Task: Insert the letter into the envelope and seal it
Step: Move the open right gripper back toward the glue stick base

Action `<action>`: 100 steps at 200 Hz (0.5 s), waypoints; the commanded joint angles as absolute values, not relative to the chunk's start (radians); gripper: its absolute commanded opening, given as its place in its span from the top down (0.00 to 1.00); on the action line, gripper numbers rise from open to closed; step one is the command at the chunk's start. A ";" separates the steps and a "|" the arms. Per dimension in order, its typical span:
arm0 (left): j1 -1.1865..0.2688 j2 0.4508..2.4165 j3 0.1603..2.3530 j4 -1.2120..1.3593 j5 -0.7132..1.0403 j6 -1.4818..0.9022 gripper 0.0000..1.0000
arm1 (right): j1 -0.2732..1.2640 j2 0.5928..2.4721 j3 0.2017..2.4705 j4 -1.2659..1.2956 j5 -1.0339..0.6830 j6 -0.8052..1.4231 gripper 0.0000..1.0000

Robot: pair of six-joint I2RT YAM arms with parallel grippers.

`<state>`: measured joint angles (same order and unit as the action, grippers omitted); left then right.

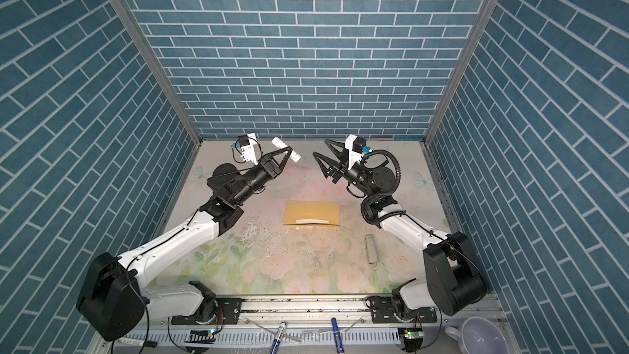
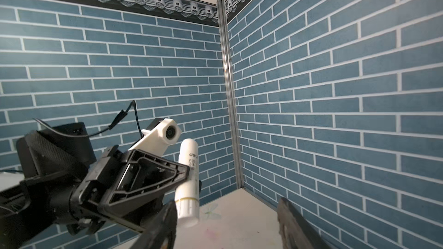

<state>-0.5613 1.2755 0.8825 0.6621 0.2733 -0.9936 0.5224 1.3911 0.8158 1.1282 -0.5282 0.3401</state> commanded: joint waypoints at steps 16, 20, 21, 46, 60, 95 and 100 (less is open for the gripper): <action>-0.558 1.270 0.916 0.632 0.277 -1.057 1.00 | 0.629 1.315 0.796 0.974 -0.386 -0.137 0.34; -0.557 1.270 0.915 0.635 0.277 -1.058 1.00 | 0.645 1.311 0.798 0.944 -0.370 -0.183 0.34; -0.557 1.270 0.915 0.636 0.277 -1.058 1.00 | 0.648 1.310 0.799 0.937 -0.367 -0.194 0.34; -0.557 1.273 0.911 0.644 0.278 -1.061 1.00 | 0.709 1.311 0.810 0.863 -0.306 -0.328 0.34; -0.558 1.277 0.909 0.650 0.280 -1.062 1.00 | 0.728 1.319 0.813 0.864 -0.282 -0.357 0.36; -0.555 1.287 0.908 0.667 0.286 -1.068 1.00 | 0.768 1.348 0.840 0.883 -0.227 -0.401 0.40; -0.555 1.287 0.908 0.668 0.288 -1.069 1.00 | 0.771 1.353 0.843 0.890 -0.223 -0.405 0.41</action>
